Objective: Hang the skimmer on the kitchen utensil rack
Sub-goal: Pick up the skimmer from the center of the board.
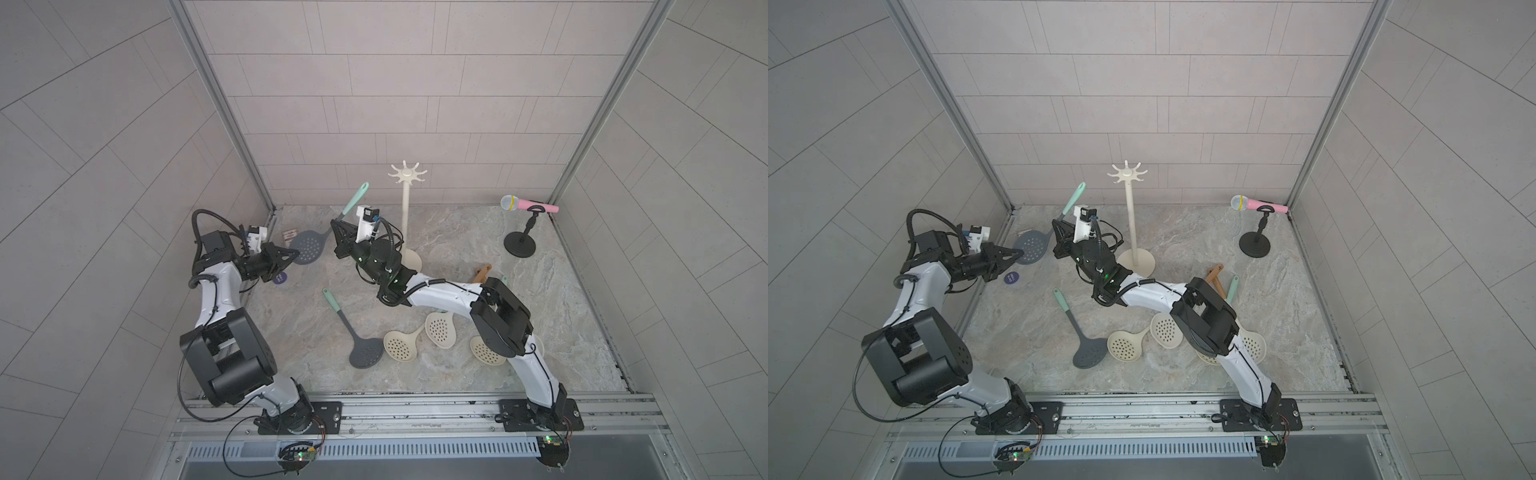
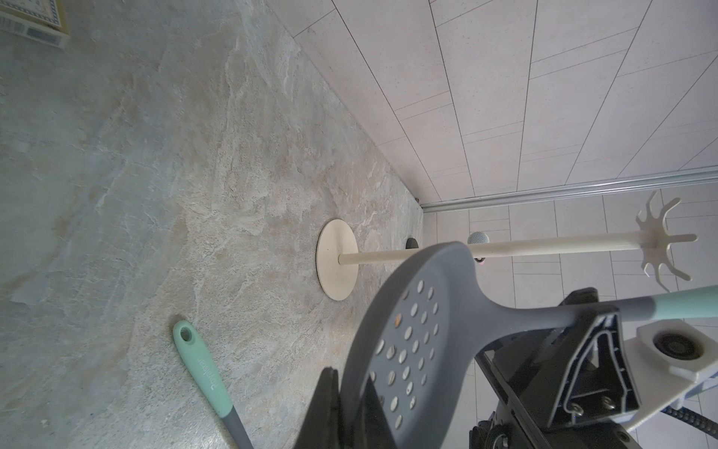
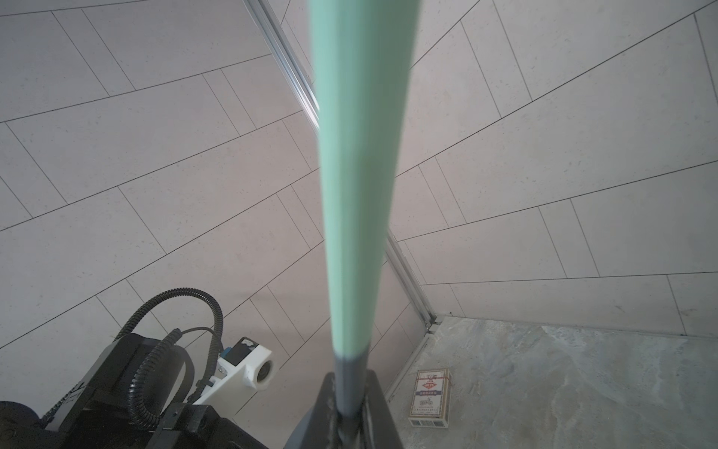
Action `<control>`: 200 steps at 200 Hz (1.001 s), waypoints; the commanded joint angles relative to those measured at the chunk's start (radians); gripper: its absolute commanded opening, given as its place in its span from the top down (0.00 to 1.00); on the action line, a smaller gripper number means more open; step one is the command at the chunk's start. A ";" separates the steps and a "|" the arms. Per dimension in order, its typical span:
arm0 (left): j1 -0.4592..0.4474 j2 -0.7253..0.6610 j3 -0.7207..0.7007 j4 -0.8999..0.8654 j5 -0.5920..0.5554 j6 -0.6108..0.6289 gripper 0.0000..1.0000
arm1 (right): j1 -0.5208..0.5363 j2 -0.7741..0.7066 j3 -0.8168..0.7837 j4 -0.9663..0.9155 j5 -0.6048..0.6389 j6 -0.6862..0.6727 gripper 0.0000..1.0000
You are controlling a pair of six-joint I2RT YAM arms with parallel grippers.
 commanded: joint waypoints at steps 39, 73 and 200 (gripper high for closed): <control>0.018 0.022 0.040 -0.145 0.062 0.156 0.55 | -0.011 -0.209 -0.250 -0.042 -0.149 -0.005 1.00; 0.076 0.103 0.076 -0.253 0.060 0.257 0.33 | -0.088 -0.434 -0.570 -0.043 -0.347 0.029 1.00; 0.235 0.426 0.213 -0.826 0.148 1.018 0.00 | -0.344 -0.681 -0.663 -0.070 -1.121 0.243 1.00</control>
